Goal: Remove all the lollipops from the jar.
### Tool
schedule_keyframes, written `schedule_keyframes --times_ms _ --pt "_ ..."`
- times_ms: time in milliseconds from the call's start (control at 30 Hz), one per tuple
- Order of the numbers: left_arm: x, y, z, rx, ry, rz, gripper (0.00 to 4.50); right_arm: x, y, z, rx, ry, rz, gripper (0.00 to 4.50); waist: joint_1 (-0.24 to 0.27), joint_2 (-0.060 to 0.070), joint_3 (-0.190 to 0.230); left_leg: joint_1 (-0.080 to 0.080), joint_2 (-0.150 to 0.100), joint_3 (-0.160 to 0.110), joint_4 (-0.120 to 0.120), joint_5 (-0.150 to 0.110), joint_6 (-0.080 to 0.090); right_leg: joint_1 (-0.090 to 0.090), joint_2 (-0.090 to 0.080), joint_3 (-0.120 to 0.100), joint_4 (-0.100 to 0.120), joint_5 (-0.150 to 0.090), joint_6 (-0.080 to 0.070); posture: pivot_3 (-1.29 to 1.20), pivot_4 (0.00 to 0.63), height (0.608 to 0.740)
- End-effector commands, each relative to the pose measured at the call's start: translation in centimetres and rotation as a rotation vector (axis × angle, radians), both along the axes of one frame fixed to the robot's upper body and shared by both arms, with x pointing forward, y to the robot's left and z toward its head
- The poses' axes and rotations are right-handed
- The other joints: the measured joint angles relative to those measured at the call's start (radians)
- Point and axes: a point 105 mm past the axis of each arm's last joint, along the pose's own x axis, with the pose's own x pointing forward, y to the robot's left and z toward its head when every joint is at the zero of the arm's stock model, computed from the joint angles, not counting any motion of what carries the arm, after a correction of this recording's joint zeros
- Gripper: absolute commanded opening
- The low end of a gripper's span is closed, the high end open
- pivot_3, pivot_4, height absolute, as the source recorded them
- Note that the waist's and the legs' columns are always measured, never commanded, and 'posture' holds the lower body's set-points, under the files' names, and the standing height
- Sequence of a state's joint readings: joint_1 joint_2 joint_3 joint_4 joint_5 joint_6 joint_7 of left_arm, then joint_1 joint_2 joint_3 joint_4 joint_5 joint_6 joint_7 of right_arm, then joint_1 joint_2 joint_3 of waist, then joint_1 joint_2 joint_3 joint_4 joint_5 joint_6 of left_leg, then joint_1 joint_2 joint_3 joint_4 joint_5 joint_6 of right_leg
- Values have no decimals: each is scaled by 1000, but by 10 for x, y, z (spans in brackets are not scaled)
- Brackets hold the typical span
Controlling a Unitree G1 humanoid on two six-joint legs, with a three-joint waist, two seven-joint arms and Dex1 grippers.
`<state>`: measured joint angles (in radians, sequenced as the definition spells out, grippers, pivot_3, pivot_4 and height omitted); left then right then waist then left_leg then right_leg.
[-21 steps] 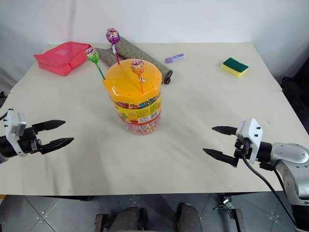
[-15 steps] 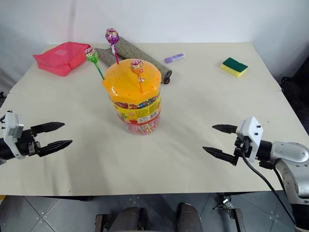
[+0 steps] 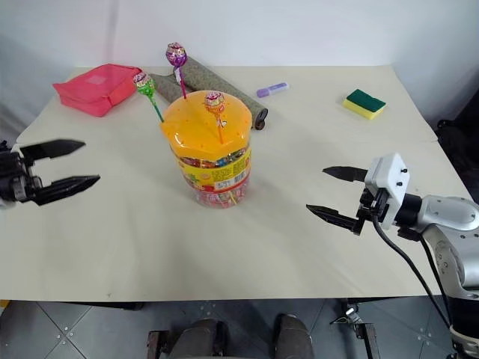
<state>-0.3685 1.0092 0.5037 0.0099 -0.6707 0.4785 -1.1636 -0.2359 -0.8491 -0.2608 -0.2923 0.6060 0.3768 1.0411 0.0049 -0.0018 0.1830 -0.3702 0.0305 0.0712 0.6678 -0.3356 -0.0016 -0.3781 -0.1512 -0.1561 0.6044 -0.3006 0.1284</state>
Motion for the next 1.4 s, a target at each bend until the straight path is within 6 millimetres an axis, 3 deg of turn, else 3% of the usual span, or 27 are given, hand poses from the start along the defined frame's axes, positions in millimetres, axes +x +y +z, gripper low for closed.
schedule_keyframes --times_ms 33,200,467,567,767,967,1267,1400 --pt "5 -22 28 -32 -107 -67 4500 -12 7 37 56 -92 27 4474 5 0 0 0 0 0 0 0 0 0 0 0 0 0 0 0 150 740" --pt "28 -56 39 -61 -114 -175 4500 -13 14 54 86 -134 37 4474 18 0 0 0 0 0 4 0 0 0 0 0 2 0 0 0 150 740" --pt "69 -85 49 -150 -134 -221 4500 -19 20 70 124 -170 45 4474 21 -1 1 -2 0 0 8 0 0 0 1 0 3 0 0 0 150 740" --pt "75 -92 50 -165 -150 -256 3883 -24 21 74 144 -179 41 4500 20 -1 1 -3 0 0 10 -1 1 0 1 0 3 0 0 0 150 740" --pt "73 -102 47 -170 -125 -347 1966 -31 20 78 160 -174 31 4500 18 -1 1 -3 0 0 10 -1 1 0 1 0 3 0 0 0 150 740" --pt "62 -102 57 -168 -102 -387 81 -33 18 77 166 -176 5 4500 19 -1 1 -3 0 0 11 -1 1 0 1 0 4 0 0 0 150 740" --pt "54 -99 90 -227 -173 -387 22 -28 14 80 149 -184 4 4500 19 -2 1 -4 0 0 13 -1 3 0 1 0 4 0 0 0 150 740" --pt "67 -79 120 -409 -235 -197 22 -25 14 80 125 -180 22 4500 19 -4 2 -4 0 -1 13 -1 3 0 1 0 5 0 0 0 150 740"
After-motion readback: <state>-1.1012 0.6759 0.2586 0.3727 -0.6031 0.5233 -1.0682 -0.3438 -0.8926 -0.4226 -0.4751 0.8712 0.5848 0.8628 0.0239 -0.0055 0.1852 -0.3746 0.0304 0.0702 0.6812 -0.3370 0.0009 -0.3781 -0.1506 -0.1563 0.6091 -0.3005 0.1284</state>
